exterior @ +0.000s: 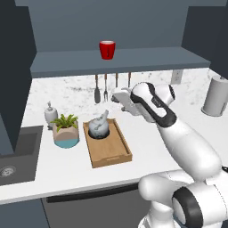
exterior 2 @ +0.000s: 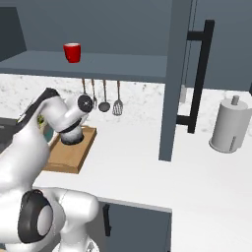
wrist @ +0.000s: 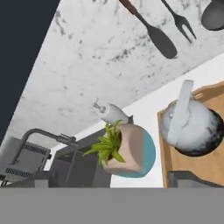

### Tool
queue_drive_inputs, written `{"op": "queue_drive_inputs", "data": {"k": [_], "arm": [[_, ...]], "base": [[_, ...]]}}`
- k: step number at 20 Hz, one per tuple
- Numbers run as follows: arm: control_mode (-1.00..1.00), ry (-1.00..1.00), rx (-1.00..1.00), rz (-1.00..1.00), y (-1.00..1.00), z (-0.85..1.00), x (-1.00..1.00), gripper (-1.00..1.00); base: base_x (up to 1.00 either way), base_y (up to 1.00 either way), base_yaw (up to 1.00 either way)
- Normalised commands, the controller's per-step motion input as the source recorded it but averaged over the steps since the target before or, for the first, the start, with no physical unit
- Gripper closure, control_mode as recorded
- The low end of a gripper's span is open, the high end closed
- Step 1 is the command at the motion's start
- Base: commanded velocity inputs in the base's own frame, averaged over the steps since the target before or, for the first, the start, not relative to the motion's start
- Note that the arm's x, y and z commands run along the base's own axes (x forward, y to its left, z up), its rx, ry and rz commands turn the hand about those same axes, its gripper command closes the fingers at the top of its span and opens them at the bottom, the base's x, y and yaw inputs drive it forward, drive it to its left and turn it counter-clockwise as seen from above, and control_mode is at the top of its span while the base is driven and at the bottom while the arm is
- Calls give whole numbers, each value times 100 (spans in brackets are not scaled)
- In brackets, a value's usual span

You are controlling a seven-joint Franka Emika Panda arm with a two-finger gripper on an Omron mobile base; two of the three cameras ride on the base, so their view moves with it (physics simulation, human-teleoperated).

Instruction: Pick the kettle from the counter and place it on the tray. Then pick the mug from the cabinet and place it on the tray. Then close the cabinet doors.

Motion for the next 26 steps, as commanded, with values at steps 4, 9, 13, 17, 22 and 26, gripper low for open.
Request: {"op": "queue_drive_inputs", "data": {"k": [4, 9, 13, 17, 22, 26], "arm": [[-100, 0, -46, -24, -13, 49, -96, -100], [-100, 0, -38, -27, -15, 50, -89, -100], [-100, 0, -33, -14, -5, 86, -25, -100], [-100, 0, -21, 0, 0, 100, 5, -100], [-100, 0, -22, 0, 0, 92, 17, -100], [-100, -1, -14, 0, -1, 58, 13, -100]], "base": [[0, 0, 0], [0, 0, 0], [0, 0, 0], [0, 0, 0], [0, 0, 0], [0, 0, 0]]}}
